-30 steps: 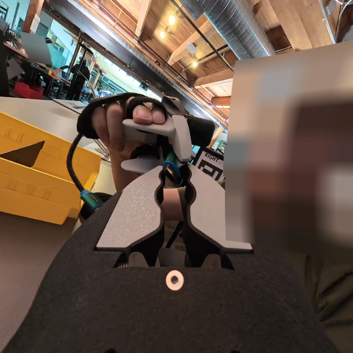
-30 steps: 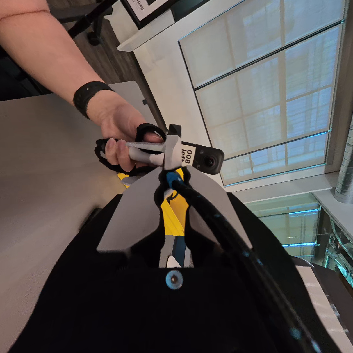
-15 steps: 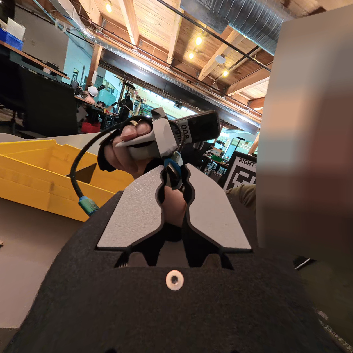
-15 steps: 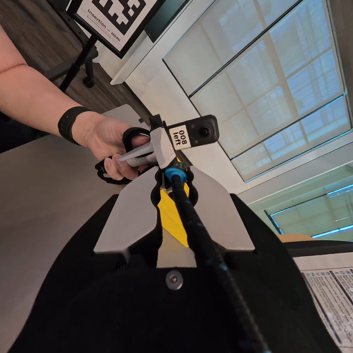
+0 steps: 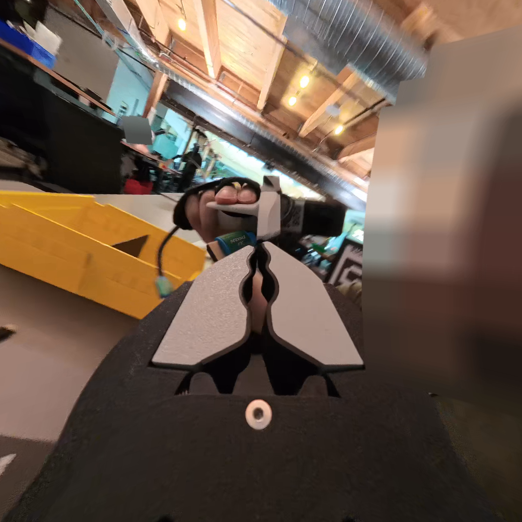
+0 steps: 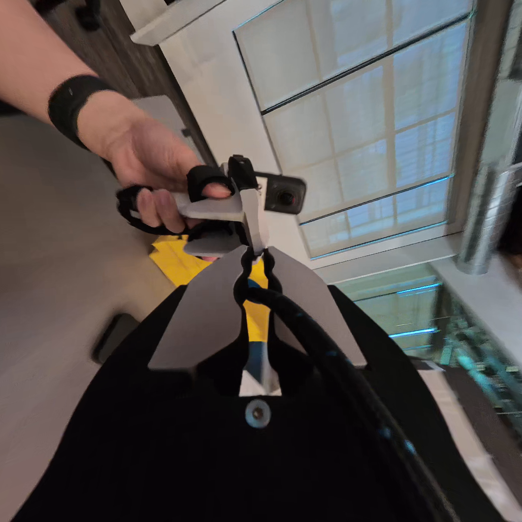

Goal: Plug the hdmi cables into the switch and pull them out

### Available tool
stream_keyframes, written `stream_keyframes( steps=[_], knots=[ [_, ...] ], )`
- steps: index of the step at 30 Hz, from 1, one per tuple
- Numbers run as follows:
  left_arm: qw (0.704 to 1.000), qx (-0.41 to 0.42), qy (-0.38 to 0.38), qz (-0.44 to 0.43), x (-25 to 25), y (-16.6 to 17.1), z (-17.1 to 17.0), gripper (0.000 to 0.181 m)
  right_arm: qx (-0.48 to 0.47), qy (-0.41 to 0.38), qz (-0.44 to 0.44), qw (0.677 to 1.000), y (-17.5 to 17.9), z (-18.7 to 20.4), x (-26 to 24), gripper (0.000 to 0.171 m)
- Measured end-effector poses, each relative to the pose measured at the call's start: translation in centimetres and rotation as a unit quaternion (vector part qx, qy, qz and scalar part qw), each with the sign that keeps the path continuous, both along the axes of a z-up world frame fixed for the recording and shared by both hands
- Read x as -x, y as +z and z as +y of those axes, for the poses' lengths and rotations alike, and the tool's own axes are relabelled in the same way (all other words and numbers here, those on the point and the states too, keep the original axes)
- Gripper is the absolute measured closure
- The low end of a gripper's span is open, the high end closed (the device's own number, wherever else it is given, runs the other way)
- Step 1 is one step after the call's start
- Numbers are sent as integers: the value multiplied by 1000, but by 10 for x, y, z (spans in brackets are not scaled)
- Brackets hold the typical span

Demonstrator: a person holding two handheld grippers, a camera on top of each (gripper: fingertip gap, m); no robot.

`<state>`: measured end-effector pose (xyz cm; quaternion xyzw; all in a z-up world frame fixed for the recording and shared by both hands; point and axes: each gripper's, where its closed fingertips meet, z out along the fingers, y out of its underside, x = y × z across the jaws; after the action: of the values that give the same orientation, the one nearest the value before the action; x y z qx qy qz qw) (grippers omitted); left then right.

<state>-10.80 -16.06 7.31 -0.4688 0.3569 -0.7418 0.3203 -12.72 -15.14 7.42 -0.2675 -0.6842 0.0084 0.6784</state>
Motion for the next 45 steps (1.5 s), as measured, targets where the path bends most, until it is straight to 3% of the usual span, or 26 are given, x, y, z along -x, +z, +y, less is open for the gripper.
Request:
stream_keyframes(
  steps=[1,4,8,12,17,23,27,31,36,37,39,42,43,45],
  knots=[
    [999,-37,25,9,1,-3,2,179,39,0,-6,999,-3,1,1,163],
    [979,-146,142,27,10,-6,17,154,133,12,15,991,-5,3,9,163],
    [944,-235,230,17,28,0,19,150,237,35,28,971,-5,-3,18,167],
    [948,-220,226,-32,49,9,11,150,259,22,57,964,7,5,8,167],
    [902,-336,260,76,31,-23,8,135,371,64,64,924,11,-5,10,167],
    [842,-434,316,53,9,-9,-7,150,482,141,76,861,18,-24,20,168],
    [846,-434,306,46,4,-1,-15,162,522,190,99,826,28,-30,16,168],
    [865,-410,288,30,3,5,-20,166,532,197,107,816,30,-27,15,168],
    [838,-444,315,43,6,7,-18,167,573,212,119,783,34,-27,16,168],
    [836,-446,315,54,6,7,-17,167,573,212,121,782,33,-25,16,167],
    [870,-399,280,67,6,8,-18,167,546,233,124,795,35,-29,14,162],
    [942,-275,168,89,6,8,-26,167,385,221,117,888,28,-33,12,144],
    [955,-241,134,105,6,6,-27,166,304,199,122,924,25,-31,12,141],
    [972,-183,70,127,5,3,-31,166,185,180,129,957,27,-36,11,140]
  ],
)
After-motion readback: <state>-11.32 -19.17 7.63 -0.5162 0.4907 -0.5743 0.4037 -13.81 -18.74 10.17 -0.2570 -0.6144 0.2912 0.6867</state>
